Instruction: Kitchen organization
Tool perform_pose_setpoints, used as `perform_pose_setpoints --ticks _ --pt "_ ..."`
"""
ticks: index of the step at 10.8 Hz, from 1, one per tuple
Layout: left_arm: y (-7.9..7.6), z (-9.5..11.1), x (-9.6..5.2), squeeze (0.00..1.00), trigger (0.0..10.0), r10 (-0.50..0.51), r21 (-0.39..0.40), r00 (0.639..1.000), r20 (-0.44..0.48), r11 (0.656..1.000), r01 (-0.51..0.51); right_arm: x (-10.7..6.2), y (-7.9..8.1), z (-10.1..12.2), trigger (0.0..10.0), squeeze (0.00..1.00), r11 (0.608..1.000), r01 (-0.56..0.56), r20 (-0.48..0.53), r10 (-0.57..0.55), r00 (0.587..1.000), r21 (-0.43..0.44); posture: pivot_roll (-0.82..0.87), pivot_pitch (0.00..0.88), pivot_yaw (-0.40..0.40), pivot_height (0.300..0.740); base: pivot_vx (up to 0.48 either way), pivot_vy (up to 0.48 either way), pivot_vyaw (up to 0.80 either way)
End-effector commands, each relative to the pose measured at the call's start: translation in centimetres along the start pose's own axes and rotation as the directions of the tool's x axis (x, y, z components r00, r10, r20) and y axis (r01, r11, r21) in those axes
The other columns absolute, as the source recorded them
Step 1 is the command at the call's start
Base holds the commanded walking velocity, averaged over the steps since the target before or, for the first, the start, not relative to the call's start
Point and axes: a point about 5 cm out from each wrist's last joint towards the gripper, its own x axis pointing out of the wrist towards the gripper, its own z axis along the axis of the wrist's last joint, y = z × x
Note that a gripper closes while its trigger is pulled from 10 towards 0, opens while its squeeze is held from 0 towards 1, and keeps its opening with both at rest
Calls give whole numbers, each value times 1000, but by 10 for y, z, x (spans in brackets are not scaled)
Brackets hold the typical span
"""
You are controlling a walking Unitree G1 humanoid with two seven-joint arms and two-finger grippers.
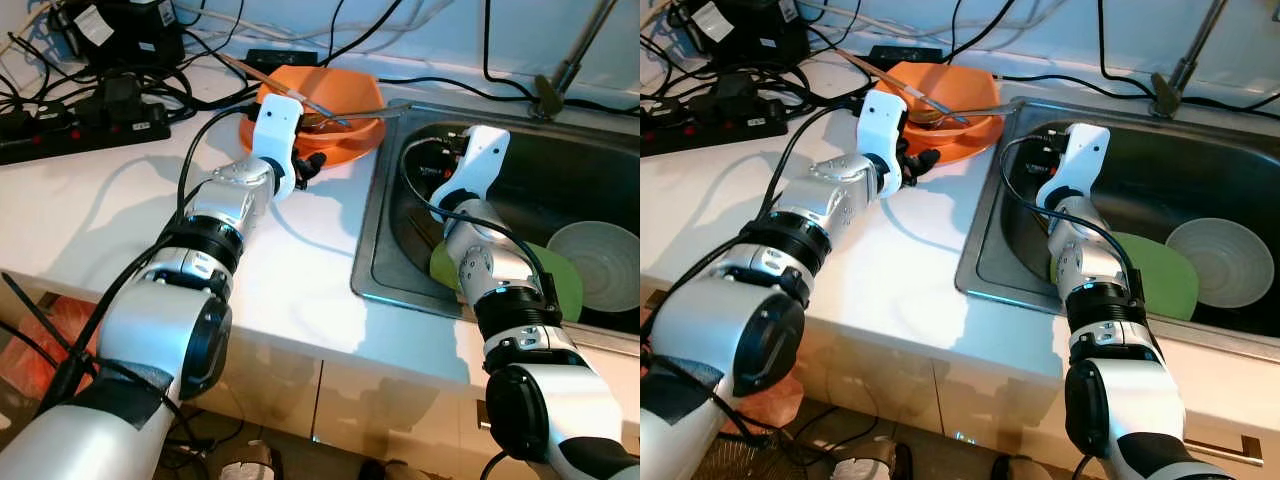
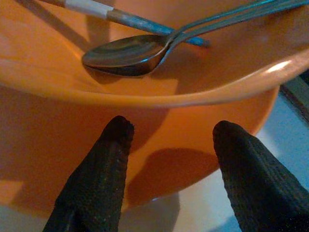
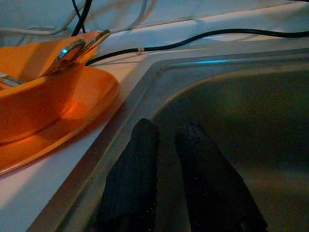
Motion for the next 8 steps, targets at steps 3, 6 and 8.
perform_pose_setpoints --ticks 3,6,8 --pt "6 -9 -1 0 10000 21 -20 999 -43 1000 -22 -2 1 1 10000 0 1000 1 10 -2 1000 14 68 111 23 723 0 0 0" --pt "16 -22 -5 0 10000 6 -20 994 -109 1000 -8 -2 1 0 10000 0 1000 0 9 0 1000 15 80 112 27 723 0 0 0" --pt "22 -34 -9 0 10000 -48 -7 986 -162 999 47 -3 3 -2 10000 0 1000 -5 6 5 1000 18 90 110 30 723 0 0 0"
